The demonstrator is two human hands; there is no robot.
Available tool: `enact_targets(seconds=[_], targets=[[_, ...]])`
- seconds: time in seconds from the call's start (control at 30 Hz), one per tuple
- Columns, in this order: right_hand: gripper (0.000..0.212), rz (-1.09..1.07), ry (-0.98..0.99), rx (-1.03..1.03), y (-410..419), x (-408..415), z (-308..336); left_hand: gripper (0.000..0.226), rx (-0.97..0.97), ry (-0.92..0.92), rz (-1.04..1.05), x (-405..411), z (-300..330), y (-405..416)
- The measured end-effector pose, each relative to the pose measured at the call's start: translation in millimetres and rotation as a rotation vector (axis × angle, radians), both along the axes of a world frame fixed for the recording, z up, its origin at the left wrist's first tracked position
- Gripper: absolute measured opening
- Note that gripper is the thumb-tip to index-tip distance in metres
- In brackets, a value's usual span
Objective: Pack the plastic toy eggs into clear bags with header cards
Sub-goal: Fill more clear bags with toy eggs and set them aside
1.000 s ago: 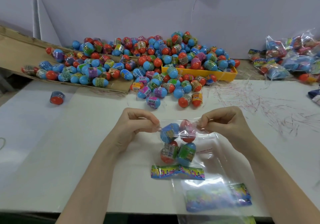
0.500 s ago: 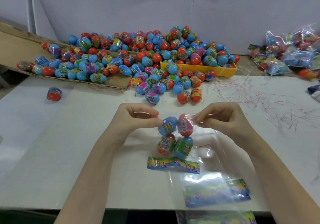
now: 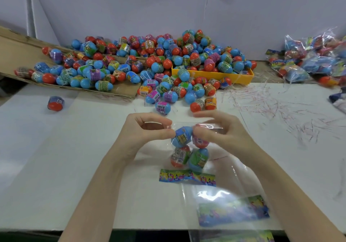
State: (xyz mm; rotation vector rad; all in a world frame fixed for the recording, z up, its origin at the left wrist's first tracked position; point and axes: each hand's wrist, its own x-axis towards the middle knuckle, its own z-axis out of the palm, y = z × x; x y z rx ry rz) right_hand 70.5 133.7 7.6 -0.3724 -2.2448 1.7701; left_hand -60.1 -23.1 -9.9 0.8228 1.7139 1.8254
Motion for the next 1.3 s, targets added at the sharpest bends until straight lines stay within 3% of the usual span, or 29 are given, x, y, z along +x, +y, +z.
enact_targets(seconds=[0.17, 0.43, 0.6, 0.73, 0.83, 0.93, 1.3], targets=[[0.039, 0.071, -0.046, -0.096, -0.5, 0.4, -0.1, 0.019, -0.011, -0.020, 0.009, 0.4, -1.1, 0.5], [0.026, 0.162, -0.053, -0.149, 4.8, 5.1, 7.3, 0.012, 0.041, -0.203, -0.022, 1.2, 1.0, 0.9], [0.023, 0.143, -0.021, -0.163, 3.4, 6.8, 8.7, 0.029, 0.078, -0.284, 0.009, 3.7, 2.4, 5.5], [0.023, 0.087, -0.009, -0.176, 5.3, 7.3, 8.0, 0.051, -0.080, -0.321, -0.005, 11.0, 0.4, 13.5], [0.024, 0.092, -0.020, -0.159, 4.7, 8.1, 6.5, 0.041, -0.196, -0.219, -0.184, 21.8, 1.7, 13.0], [0.025, 0.091, -0.005, -0.158, 4.4, 8.0, 6.4, 0.016, -0.117, -0.131, -0.262, 27.2, 6.6, 11.5], [0.017, 0.035, -0.062, -0.152, 9.9, 7.4, 3.9, 0.041, -0.170, -0.218, -0.203, 27.3, 5.7, 15.5]])
